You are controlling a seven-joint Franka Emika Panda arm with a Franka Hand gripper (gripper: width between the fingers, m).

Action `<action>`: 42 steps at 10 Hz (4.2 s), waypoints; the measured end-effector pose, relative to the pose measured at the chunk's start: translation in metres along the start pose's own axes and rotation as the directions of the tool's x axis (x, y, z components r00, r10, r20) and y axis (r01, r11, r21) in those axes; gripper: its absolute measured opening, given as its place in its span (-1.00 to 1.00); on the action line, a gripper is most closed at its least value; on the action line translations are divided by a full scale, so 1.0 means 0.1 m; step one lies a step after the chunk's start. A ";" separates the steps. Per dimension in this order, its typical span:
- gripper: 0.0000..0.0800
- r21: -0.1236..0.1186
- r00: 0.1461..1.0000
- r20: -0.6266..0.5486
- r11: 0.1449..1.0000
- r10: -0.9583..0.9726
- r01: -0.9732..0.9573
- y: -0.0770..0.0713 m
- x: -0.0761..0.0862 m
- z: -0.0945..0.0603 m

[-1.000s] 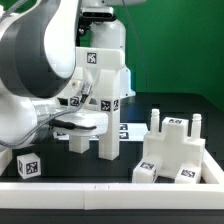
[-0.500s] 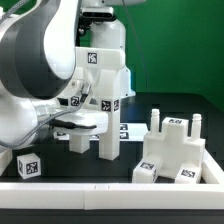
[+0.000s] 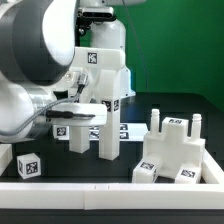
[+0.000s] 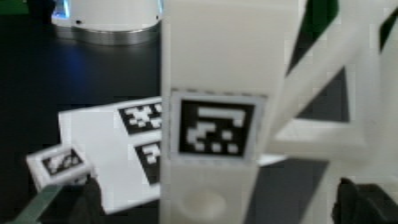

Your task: Assemble chair

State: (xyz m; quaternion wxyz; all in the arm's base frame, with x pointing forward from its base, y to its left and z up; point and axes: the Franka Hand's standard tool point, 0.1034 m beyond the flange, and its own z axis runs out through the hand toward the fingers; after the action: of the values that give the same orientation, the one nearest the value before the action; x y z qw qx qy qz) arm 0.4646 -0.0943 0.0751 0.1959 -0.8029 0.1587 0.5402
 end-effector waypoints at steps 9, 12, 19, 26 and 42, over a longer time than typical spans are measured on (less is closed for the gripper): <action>0.62 -0.112 0.744 -0.645 0.985 -0.175 0.135 -0.33 -0.37 -0.47; 0.62 -0.241 0.639 -0.687 0.939 -0.345 0.247 -0.69 -0.82 -0.73; 0.62 -0.444 0.532 -0.630 0.824 -0.567 0.352 -0.93 -1.02 -0.88; 0.62 -0.536 0.414 -0.602 0.730 -0.683 0.425 -0.89 -1.11 -0.73; 0.62 -0.875 0.146 -0.287 0.321 -0.947 0.363 -0.74 -1.15 -0.09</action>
Offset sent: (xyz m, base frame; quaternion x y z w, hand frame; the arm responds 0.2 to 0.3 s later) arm 0.0028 0.0026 0.0334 -0.0250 0.2080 -0.0542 0.9763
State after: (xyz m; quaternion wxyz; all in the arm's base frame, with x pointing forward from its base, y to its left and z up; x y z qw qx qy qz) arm 0.4639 -0.0294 0.1956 0.0580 -0.9273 -0.3687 -0.0295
